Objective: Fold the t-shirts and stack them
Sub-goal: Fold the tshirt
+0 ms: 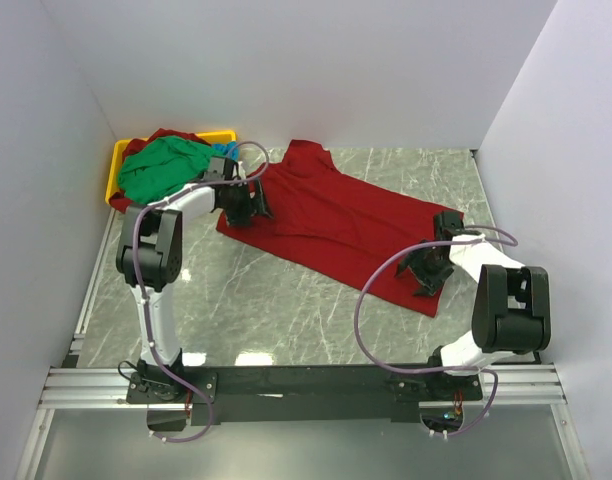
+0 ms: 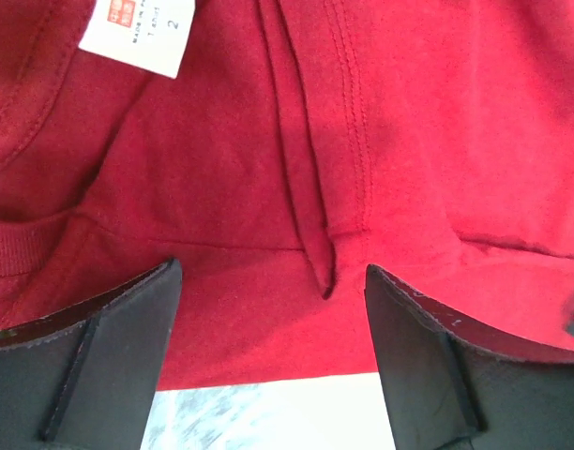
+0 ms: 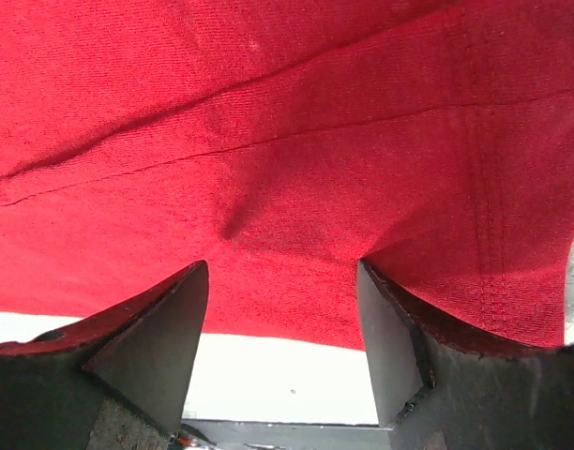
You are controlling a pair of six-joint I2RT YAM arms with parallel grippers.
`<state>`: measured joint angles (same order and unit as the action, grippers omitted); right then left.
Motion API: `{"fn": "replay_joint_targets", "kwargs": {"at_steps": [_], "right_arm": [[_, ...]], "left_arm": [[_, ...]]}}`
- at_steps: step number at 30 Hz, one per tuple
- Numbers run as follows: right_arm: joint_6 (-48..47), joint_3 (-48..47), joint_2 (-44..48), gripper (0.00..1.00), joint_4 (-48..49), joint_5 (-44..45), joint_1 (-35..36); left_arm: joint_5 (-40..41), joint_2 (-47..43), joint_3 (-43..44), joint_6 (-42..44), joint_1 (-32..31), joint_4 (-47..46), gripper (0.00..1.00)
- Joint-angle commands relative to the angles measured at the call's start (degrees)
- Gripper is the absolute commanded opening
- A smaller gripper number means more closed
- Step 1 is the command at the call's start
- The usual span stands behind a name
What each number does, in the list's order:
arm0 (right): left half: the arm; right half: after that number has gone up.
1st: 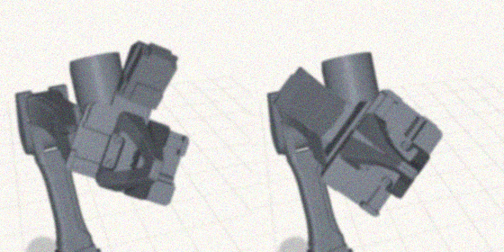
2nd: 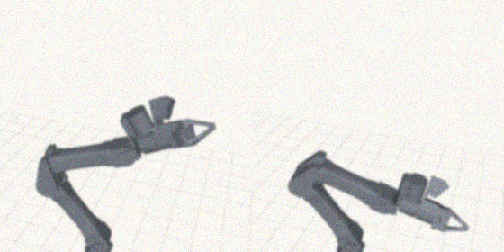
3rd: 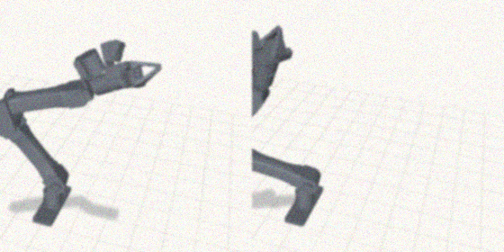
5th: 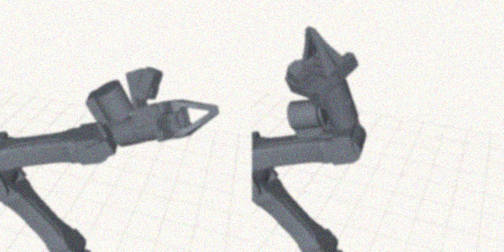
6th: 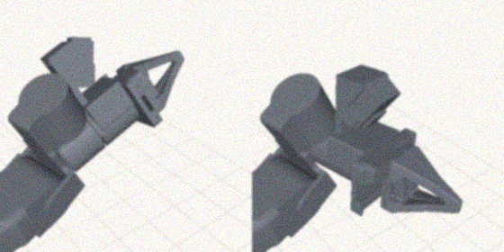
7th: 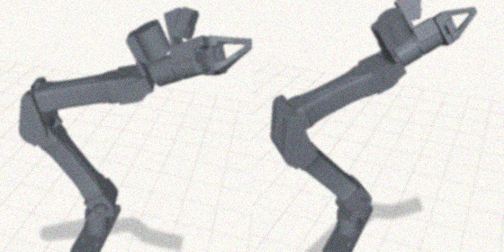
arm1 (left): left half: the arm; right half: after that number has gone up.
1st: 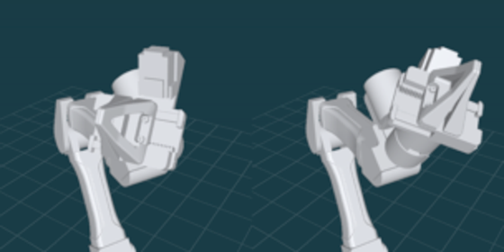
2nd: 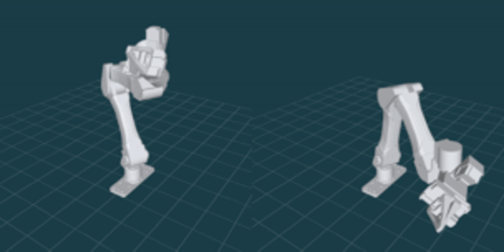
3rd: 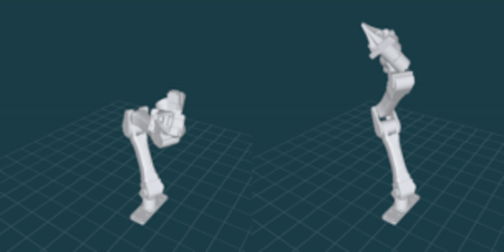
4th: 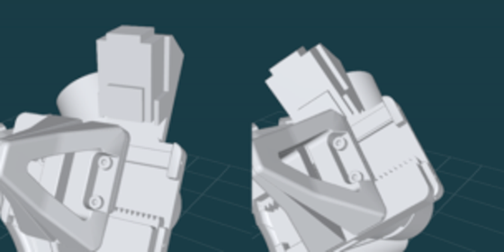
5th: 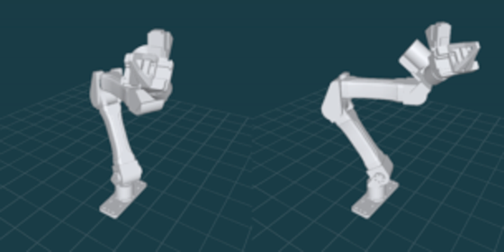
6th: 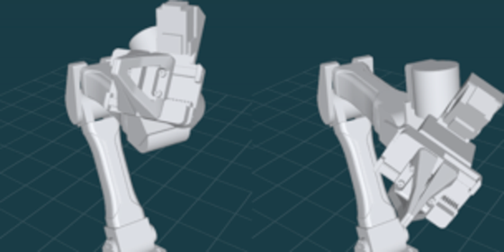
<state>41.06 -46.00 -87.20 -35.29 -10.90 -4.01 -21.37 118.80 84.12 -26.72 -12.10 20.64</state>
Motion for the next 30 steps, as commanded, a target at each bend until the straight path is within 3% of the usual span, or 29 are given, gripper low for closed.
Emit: {"fn": "replay_joint_targets", "kwargs": {"at_steps": [1, 7, 18, 24, 30], "right_arm": [[-1.7, 1.8, -2.7, 0.72, -1.9, 2.2, -1.9], [-2.9, 3.8, -1.3, 0.73, -2.9, 2.4, -5.8], [-3.9, 1.7, 3.4, 0.73, -9.1, 6.1, -9.3], [-3.4, 0.1, 9.1, 0.73, -12.3, 8.8, -9.3], [-4.2, -5.0, 15.6, 0.7, -11.3, 7.0, -7.1]], "left_arm": [[6.7, -5.7, -6.5, 1.7, 0.0, 4.8, 0.86], [4.7, -14.5, -20.4, -0.2, -0.1, 2.6, 0.86], [4.8, -29.5, -36.1, -4.4, -1.3, 1.6, 0.86], [4.2, -39.4, -41.0, -6.5, -2.2, 3.7, 0.87], [8.1, -47.1, -39.5, -8.5, -5.0, 4.3, 0.88]]}}
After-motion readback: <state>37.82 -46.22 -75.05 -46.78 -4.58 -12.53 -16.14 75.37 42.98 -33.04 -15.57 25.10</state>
